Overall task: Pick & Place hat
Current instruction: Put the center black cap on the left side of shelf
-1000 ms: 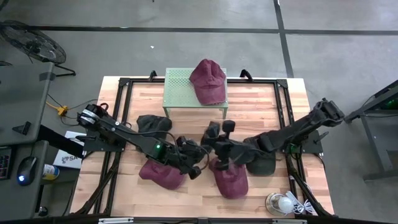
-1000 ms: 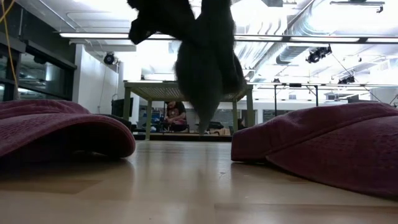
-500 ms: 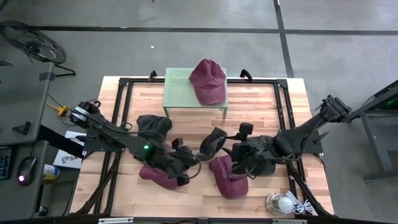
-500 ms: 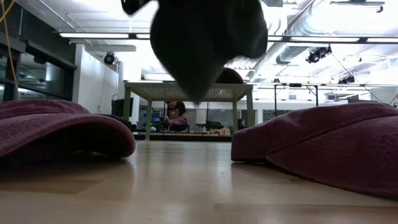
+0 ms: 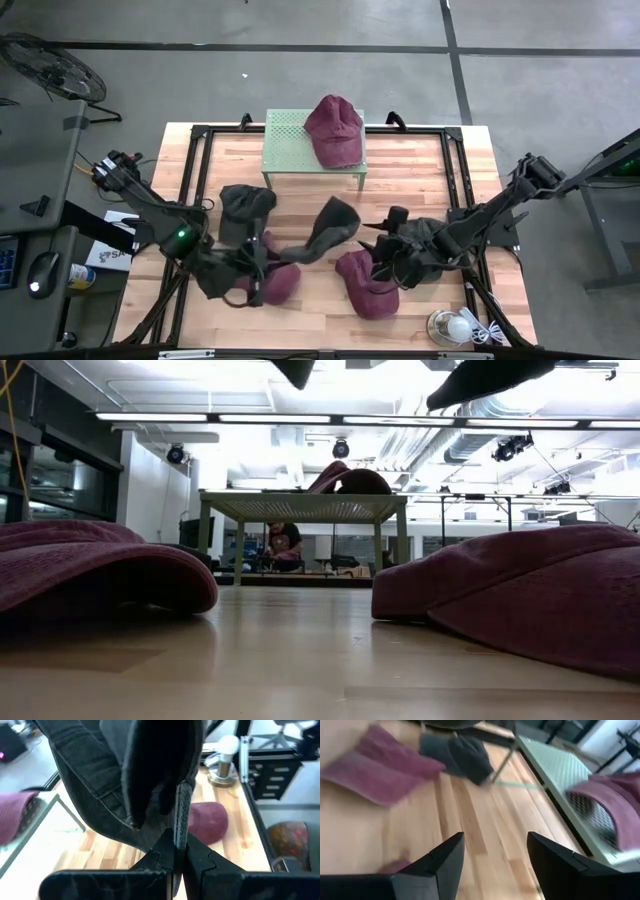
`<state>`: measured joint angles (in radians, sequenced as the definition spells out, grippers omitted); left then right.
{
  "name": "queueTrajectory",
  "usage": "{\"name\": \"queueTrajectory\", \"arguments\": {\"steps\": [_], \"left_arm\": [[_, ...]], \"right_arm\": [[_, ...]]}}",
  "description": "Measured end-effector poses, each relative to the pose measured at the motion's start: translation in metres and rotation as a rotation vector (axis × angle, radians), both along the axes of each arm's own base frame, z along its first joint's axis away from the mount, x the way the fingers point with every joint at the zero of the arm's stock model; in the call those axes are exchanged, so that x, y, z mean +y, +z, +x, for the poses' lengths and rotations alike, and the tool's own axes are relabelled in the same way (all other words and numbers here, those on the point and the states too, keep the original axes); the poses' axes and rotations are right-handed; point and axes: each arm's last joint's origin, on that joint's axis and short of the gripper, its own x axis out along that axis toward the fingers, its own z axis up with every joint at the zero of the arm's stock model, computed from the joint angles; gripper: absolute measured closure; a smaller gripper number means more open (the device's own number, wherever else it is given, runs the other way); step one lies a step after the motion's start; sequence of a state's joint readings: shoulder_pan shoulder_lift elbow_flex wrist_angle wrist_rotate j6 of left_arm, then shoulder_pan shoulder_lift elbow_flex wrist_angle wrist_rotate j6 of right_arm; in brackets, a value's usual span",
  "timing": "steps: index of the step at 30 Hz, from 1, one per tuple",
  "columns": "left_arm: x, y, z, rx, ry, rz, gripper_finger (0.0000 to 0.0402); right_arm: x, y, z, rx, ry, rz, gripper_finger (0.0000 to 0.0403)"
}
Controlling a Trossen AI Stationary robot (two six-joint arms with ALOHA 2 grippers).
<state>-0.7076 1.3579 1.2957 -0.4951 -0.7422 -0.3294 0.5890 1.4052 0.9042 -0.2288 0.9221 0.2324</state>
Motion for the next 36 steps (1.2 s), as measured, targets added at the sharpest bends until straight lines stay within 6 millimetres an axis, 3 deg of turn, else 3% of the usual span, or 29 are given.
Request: {"name": "queueTrajectory", "arguments": {"steps": [8,14,25,31,36], "left_arm": [[-0.009,0.012,0.004,-0.078,-0.187,0.061,0.0394],[-0.009,0.014,0.009,-0.087,-0.374,0.092,0.0394],[0.026,0.014,0.034,-0.065,-0.449,0.066,0.0394],[0.042,0.014,0.042,-0.058,-0.471,0.042,0.0394],[0.047,0.012,0.044,-0.044,-0.456,0.042,0.0394]], "right_arm": [[-0.003,-0.007,0.012,-0.218,0.268,0.033,0.0194],[-0.017,0.001,0.015,-0.251,0.39,0.006,0.0194],[-0.03,0.023,0.01,-0.307,0.669,0.054,0.0194],[-0.03,0.023,0.009,-0.295,0.713,0.066,0.02],[-0.03,0.022,0.009,-0.293,0.725,0.063,0.0228]]}}
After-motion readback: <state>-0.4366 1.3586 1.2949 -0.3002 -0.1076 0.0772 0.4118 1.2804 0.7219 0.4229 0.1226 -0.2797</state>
